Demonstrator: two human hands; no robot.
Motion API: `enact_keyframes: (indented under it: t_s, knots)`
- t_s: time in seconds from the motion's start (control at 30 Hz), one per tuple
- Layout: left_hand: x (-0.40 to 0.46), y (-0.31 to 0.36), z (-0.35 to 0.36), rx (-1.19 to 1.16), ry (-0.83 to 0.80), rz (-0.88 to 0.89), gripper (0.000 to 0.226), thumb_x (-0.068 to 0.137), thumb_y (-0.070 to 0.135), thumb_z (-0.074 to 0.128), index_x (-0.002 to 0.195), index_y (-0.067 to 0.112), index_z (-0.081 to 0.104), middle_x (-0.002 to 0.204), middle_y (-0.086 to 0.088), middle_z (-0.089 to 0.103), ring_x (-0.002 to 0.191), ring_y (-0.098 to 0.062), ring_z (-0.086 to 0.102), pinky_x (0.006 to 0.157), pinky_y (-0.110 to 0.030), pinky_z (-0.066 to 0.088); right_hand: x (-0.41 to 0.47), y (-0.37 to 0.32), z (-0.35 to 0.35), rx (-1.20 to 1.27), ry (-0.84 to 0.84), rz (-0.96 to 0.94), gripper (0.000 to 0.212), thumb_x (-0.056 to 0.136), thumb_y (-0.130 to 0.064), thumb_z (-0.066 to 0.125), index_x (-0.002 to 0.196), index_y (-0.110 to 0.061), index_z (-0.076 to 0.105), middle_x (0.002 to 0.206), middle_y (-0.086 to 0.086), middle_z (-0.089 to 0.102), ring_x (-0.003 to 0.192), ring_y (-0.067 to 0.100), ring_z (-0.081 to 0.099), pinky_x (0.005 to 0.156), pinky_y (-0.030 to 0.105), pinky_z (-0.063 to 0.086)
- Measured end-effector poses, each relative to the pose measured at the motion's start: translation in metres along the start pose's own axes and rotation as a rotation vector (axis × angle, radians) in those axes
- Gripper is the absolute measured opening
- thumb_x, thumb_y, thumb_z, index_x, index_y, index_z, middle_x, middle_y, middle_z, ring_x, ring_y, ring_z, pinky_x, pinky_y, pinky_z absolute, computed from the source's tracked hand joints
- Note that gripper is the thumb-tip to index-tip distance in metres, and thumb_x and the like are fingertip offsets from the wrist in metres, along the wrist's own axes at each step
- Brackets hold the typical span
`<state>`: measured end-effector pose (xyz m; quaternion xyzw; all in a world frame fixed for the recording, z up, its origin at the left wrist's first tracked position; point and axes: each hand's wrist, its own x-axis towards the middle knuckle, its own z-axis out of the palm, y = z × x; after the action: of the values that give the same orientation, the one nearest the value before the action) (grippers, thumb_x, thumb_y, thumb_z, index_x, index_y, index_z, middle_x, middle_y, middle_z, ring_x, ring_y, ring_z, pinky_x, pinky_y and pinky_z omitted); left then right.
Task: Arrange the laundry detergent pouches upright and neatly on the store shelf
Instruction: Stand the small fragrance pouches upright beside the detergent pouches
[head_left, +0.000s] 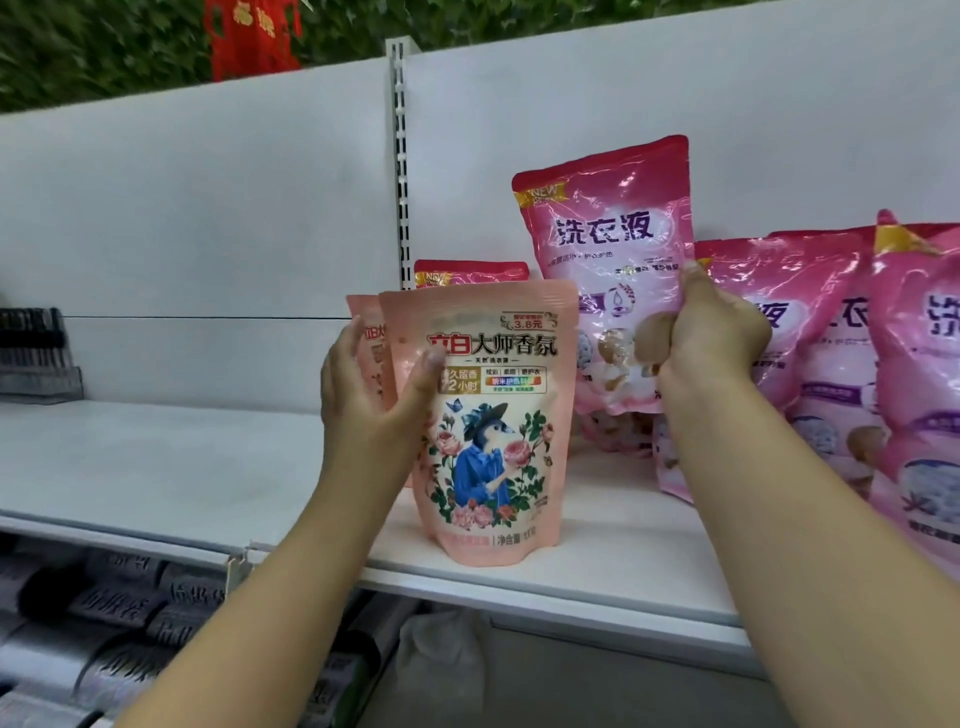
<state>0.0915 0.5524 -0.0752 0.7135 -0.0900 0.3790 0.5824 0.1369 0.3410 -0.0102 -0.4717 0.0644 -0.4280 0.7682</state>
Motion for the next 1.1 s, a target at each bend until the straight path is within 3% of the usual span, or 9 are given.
enact_keyframes:
  t_s: [0.07, 0.17, 0.23, 0.33, 0.47, 0.63, 0.87, 0.97, 1.1]
  knots:
    - [-0.013, -0.004, 0.0, -0.002, -0.058, 0.07, 0.076, 0.067, 0.065, 0.052, 0.135, 0.039, 0.03, 0.142, 0.012, 0.035, 0.124, 0.004, 0.03, 0.1, -0.019, 0.027, -0.001, -0.001, 0.0, -0.005, -0.006, 0.004, 0.027, 0.084, -0.029, 0.066, 0.062, -0.018, 0.055, 0.063, 0.007, 0.057, 0.069, 0.027, 0.057, 0.066, 0.038, 0.047]
    - [-0.024, -0.005, -0.003, -0.134, -0.226, 0.023, 0.046, 0.068, 0.066, 0.062, 0.105, 0.052, 0.04, 0.109, 0.033, 0.056, 0.104, 0.005, 0.058, 0.088, -0.028, 0.051, -0.005, -0.003, -0.001, 0.021, -0.008, 0.029, 0.028, 0.086, -0.028, 0.065, 0.063, -0.019, 0.053, 0.061, 0.002, 0.054, 0.067, 0.024, 0.057, 0.067, 0.035, 0.051]
    - [-0.028, -0.003, -0.006, -0.071, -0.331, 0.001, 0.054, 0.058, 0.067, 0.07, 0.1, 0.051, 0.041, 0.1, 0.031, 0.06, 0.091, 0.009, 0.061, 0.078, -0.023, 0.054, -0.007, -0.003, -0.003, 0.037, 0.002, 0.041, 0.027, 0.087, -0.029, 0.064, 0.064, -0.021, 0.052, 0.062, -0.003, 0.055, 0.067, 0.019, 0.058, 0.07, 0.031, 0.052]
    - [-0.028, -0.002, -0.005, 0.015, -0.336, -0.046, 0.066, 0.042, 0.065, 0.07, 0.097, 0.045, 0.041, 0.108, 0.02, 0.058, 0.094, -0.001, 0.061, 0.07, -0.014, 0.05, -0.009, -0.005, -0.003, 0.027, 0.006, 0.035, 0.028, 0.086, -0.03, 0.064, 0.063, -0.022, 0.051, 0.063, -0.006, 0.054, 0.064, 0.014, 0.056, 0.069, 0.028, 0.051]
    - [-0.018, -0.008, 0.005, 0.186, -0.282, -0.103, 0.072, 0.048, 0.064, 0.065, 0.107, 0.028, 0.043, 0.112, 0.008, 0.059, 0.1, -0.014, 0.06, 0.082, -0.031, 0.051, -0.01, -0.003, -0.003, 0.022, -0.006, 0.051, 0.027, 0.086, -0.029, 0.065, 0.063, -0.02, 0.054, 0.058, -0.001, 0.054, 0.07, 0.024, 0.059, 0.072, 0.037, 0.053]
    - [-0.008, -0.014, 0.016, 0.426, -0.216, -0.022, 0.094, 0.04, 0.082, 0.049, 0.107, 0.016, 0.051, 0.106, 0.002, 0.064, 0.094, -0.02, 0.061, 0.077, -0.037, 0.054, -0.012, -0.001, -0.004, 0.028, -0.018, 0.048, 0.027, 0.086, -0.028, 0.065, 0.063, -0.018, 0.055, 0.06, 0.0, 0.053, 0.068, 0.022, 0.056, 0.068, 0.034, 0.049]
    - [-0.018, -0.023, 0.004, 0.38, -0.427, -0.129, 0.115, 0.047, 0.08, 0.064, 0.137, 0.028, 0.013, 0.136, 0.007, 0.046, 0.119, -0.019, 0.049, 0.098, -0.039, 0.044, -0.013, -0.001, -0.006, 0.058, -0.005, 0.06, 0.027, 0.085, -0.029, 0.065, 0.062, -0.018, 0.056, 0.059, 0.0, 0.053, 0.068, 0.022, 0.055, 0.069, 0.035, 0.049]
    - [-0.019, -0.022, 0.004, 0.45, -0.438, -0.167, 0.099, 0.064, 0.061, 0.07, 0.137, 0.024, 0.014, 0.134, 0.002, 0.049, 0.115, -0.024, 0.052, 0.096, -0.038, 0.045, -0.016, -0.003, -0.007, 0.034, -0.013, 0.036, 0.029, 0.085, -0.028, 0.066, 0.059, -0.019, 0.056, 0.056, 0.0, 0.052, 0.07, 0.023, 0.056, 0.07, 0.036, 0.049]
    - [-0.022, -0.014, 0.005, 0.551, -0.401, -0.148, 0.088, 0.072, 0.06, 0.064, 0.134, 0.022, 0.016, 0.128, -0.004, 0.053, 0.109, -0.029, 0.054, 0.092, -0.042, 0.046, -0.024, -0.006, -0.015, 0.017, 0.015, 0.028, 0.033, 0.085, -0.026, 0.065, 0.056, -0.017, 0.052, 0.055, -0.001, 0.051, 0.069, 0.021, 0.054, 0.069, 0.036, 0.049]
